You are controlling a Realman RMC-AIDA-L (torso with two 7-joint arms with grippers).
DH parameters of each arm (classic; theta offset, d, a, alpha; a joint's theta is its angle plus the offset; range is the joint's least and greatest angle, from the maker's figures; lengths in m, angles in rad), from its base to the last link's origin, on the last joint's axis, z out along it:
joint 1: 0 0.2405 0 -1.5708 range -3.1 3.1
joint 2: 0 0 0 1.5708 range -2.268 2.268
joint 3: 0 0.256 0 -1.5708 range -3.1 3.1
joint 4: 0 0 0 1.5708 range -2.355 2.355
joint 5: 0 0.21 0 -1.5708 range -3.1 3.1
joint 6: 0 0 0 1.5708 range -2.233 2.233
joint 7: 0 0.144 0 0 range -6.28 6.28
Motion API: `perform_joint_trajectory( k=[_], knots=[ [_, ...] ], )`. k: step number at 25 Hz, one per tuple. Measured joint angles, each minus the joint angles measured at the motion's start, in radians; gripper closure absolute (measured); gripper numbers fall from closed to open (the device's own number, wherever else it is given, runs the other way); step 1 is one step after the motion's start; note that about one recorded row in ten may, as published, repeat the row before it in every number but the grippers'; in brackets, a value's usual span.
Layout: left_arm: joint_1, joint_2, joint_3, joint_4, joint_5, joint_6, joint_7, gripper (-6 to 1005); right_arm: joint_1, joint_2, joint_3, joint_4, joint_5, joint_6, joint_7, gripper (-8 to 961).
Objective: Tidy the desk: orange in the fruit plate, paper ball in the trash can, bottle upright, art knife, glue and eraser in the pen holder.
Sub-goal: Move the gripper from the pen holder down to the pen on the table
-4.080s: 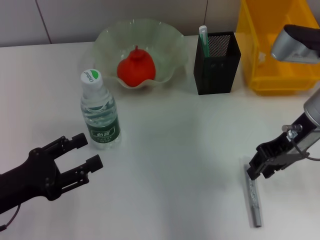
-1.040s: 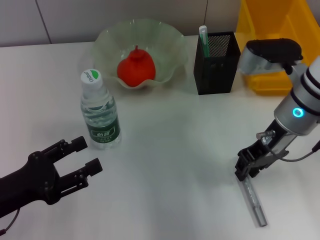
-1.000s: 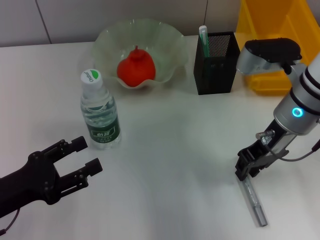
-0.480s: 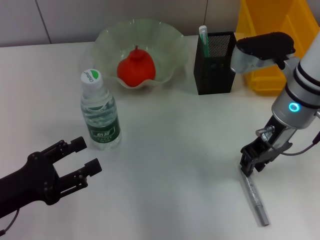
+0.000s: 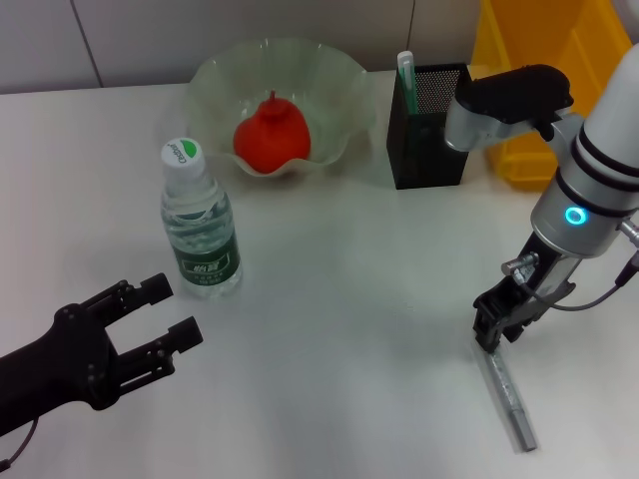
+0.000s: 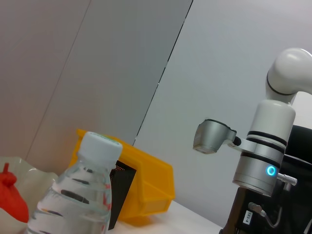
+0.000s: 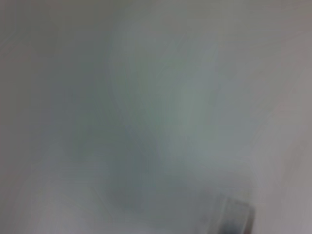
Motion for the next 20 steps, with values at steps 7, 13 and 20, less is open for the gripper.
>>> perform_joint_trajectory(
  k=[7,13,20],
  knots=[
    [0.001,0.0,-0.001,0.0,0.0,0.001,0.0,211,0.011,0.001,-0.002,0.008,0.016,-0.003,0.0,691],
    [0.004,0.0,-0.004,0.0,0.0,0.002,0.0,211,0.027,0.0,-0.01,0.031,0.016,-0.005,0.001,693],
    [0.006,0.0,-0.005,0.0,0.0,0.002,0.001,211,0.028,0.0,-0.015,0.041,0.009,0.0,0.001,695]
  ],
)
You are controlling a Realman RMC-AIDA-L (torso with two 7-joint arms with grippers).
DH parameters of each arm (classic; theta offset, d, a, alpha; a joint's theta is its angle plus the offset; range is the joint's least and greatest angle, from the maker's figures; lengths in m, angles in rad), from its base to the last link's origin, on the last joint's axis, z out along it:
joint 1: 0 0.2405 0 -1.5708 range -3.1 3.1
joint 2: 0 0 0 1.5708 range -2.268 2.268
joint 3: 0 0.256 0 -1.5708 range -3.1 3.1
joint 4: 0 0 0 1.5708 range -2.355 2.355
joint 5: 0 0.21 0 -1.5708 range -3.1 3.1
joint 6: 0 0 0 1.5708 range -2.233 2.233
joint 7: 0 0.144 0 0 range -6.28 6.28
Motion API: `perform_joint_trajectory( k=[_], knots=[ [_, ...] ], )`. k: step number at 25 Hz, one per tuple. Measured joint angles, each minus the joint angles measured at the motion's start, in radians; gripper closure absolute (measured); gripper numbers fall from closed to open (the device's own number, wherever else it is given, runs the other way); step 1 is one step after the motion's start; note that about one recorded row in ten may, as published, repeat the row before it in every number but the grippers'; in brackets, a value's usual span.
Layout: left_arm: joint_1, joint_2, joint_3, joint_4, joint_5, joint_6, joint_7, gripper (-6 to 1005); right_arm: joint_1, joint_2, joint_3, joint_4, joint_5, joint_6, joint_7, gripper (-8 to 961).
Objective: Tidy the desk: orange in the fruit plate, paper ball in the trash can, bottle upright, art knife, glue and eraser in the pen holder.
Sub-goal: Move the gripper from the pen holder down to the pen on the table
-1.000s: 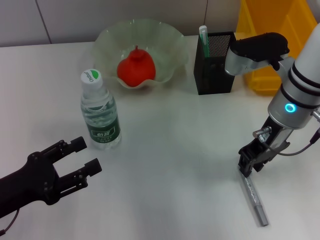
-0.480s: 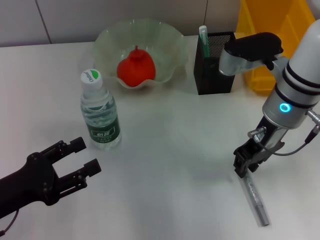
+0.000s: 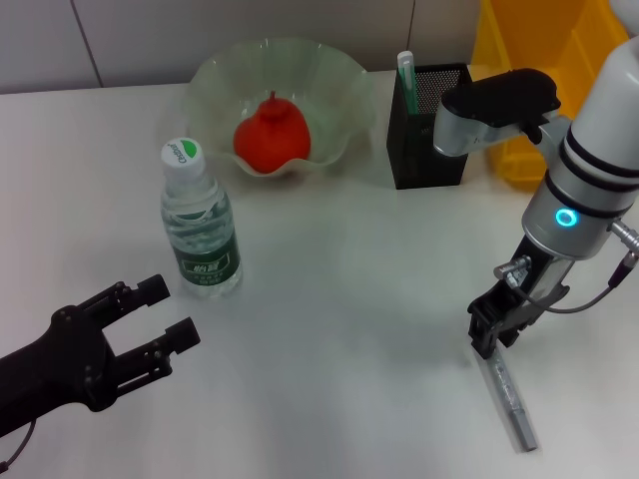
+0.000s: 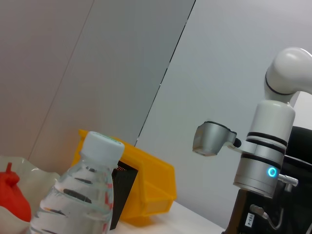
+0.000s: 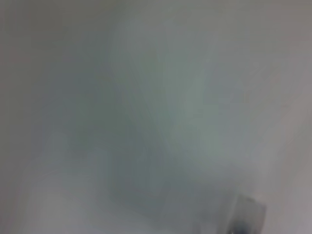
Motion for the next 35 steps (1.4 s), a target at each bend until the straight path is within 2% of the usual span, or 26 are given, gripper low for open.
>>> perform_joint_trajectory(
  k=[35],
  knots=[
    [0.005,0.0,-0.001,0.0,0.0,0.0,0.001,211,0.027,0.0,-0.044,0.059,0.011,0.036,0.0,705]
  ],
)
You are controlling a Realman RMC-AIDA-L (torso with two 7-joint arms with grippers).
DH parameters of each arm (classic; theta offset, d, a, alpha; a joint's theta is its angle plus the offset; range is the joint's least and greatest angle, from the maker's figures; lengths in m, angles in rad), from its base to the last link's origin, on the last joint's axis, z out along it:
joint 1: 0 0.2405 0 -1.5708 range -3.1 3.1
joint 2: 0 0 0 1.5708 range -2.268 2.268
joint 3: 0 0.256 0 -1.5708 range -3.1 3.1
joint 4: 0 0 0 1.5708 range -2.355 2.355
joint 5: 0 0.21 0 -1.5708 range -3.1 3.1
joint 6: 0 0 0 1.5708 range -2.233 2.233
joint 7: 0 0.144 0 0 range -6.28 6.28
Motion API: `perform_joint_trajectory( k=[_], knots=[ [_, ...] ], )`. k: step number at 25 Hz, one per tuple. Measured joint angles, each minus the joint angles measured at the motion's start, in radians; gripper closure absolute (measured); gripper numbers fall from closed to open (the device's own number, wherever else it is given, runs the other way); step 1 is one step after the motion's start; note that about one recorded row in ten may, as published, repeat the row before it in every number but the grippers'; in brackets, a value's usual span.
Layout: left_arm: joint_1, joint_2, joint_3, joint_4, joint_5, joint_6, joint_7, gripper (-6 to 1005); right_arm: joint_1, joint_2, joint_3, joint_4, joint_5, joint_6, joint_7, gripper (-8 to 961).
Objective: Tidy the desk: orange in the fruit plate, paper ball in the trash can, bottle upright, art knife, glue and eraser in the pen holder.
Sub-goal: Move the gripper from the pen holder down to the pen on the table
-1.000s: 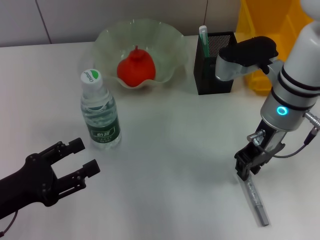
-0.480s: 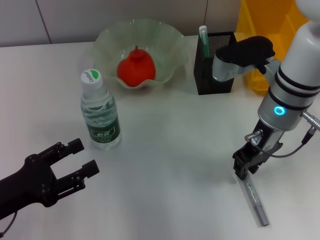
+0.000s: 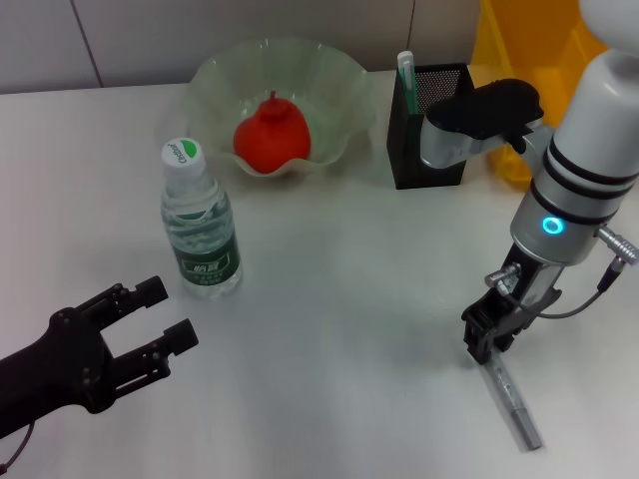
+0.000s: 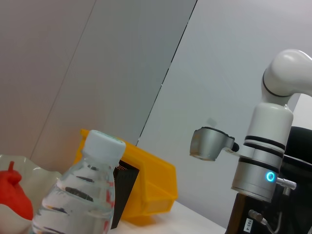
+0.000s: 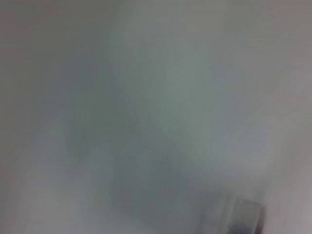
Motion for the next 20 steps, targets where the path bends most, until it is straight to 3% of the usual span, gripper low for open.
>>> perform_joint_trajectory(
  k=[20],
  knots=[
    [0.001,0.0,0.0,0.0,0.0,0.0,0.0,211,0.0,0.0,-0.009,0.002,0.009,0.001,0.0,711]
  ],
)
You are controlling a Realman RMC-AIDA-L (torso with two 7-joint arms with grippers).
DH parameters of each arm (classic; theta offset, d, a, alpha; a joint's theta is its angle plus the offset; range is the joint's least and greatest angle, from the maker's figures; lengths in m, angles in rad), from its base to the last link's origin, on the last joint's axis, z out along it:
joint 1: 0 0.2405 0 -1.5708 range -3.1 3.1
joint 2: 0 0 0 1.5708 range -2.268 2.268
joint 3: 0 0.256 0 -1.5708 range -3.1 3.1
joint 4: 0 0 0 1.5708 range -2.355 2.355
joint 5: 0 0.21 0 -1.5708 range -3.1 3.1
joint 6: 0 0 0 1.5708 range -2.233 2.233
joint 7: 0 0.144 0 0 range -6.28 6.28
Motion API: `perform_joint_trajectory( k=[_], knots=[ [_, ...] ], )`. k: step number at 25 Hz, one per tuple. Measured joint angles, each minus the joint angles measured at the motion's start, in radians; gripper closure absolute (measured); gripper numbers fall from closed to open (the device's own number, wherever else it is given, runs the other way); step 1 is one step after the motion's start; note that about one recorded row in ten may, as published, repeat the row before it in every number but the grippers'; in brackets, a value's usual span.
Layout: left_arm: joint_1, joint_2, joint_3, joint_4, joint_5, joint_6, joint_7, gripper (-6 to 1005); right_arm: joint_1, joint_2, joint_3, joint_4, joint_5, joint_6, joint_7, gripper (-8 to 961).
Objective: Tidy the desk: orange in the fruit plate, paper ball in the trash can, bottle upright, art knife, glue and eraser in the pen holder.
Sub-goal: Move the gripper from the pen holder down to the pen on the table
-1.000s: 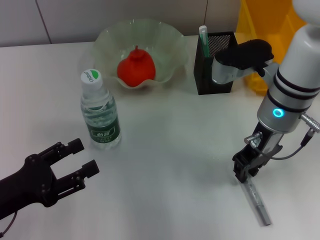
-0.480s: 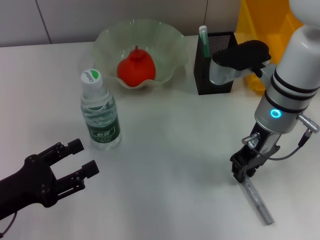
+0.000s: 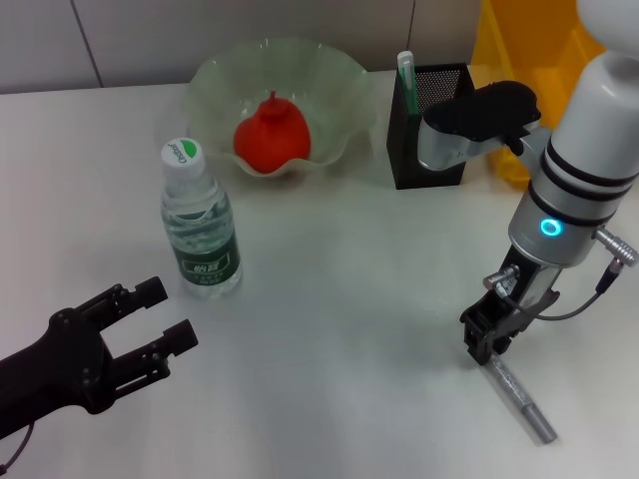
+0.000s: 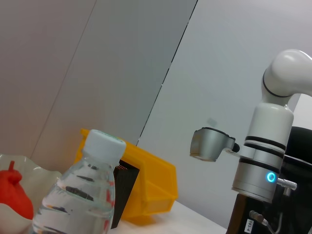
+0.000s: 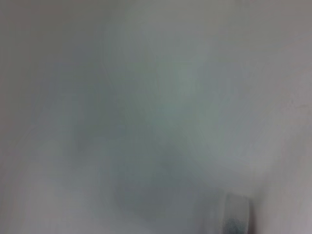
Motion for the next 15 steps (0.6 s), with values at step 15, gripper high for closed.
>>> perform_joint_trajectory(
  k=[15],
  knots=[
    [0.0,0.0,0.0,0.0,-0.001,0.0,0.0,211,0.0,0.0,-0.011,0.0,0.0,-0.001,-0.001,767]
  ],
)
